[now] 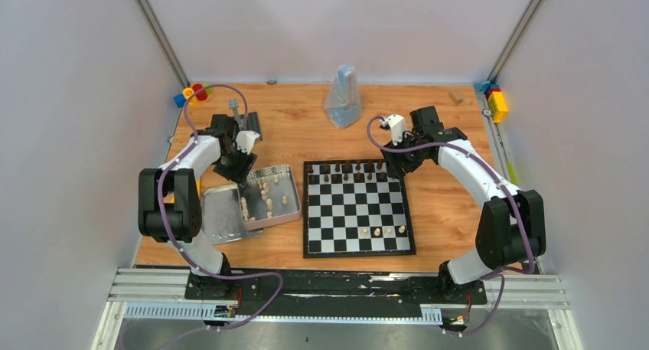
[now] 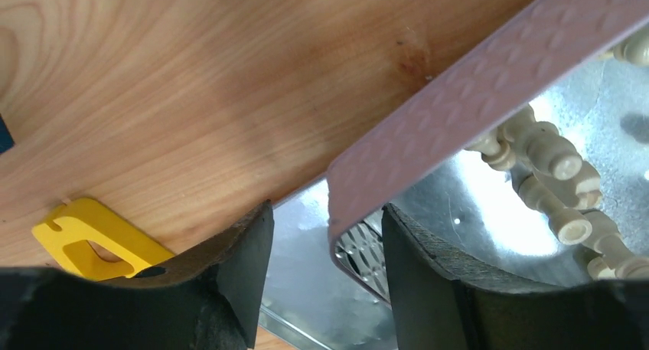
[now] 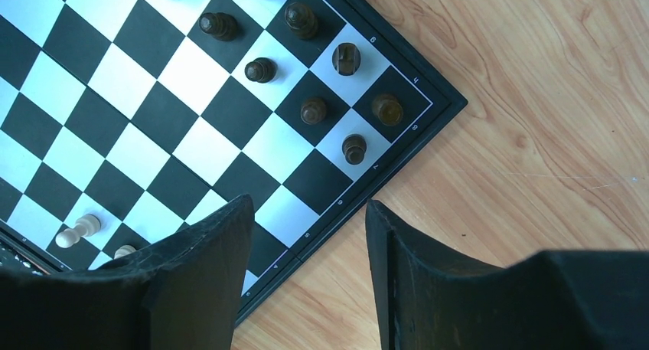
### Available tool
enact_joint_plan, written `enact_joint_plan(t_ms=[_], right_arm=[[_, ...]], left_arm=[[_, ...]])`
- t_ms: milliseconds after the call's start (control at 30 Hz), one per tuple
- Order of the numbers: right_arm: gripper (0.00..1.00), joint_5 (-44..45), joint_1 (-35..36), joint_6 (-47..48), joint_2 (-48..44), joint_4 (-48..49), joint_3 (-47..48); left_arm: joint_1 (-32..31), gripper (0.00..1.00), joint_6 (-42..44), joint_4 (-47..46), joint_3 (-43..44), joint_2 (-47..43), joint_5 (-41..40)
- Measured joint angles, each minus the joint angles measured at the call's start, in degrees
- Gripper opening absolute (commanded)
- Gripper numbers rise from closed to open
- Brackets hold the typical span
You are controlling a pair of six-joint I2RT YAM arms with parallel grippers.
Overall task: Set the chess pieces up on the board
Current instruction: Move the storage box to the center of the board.
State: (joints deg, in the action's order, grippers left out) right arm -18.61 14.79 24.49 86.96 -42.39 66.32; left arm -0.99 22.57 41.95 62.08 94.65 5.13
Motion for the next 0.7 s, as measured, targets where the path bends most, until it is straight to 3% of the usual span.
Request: enact_joint_plan(t_ms=[300,700], right_arm=[[0.56,0.0,0.0,0.0,-0.1,0.4,-1.0],[0.56,0.0,-1.1,-0.4,-1.1,1.1,-1.0]], left_arm=[[4.1,0.49,-0.2,0.2,4.7,3.1,0.5],[5.9,0.46,1.4,0.7,10.2,8.9,0.2]])
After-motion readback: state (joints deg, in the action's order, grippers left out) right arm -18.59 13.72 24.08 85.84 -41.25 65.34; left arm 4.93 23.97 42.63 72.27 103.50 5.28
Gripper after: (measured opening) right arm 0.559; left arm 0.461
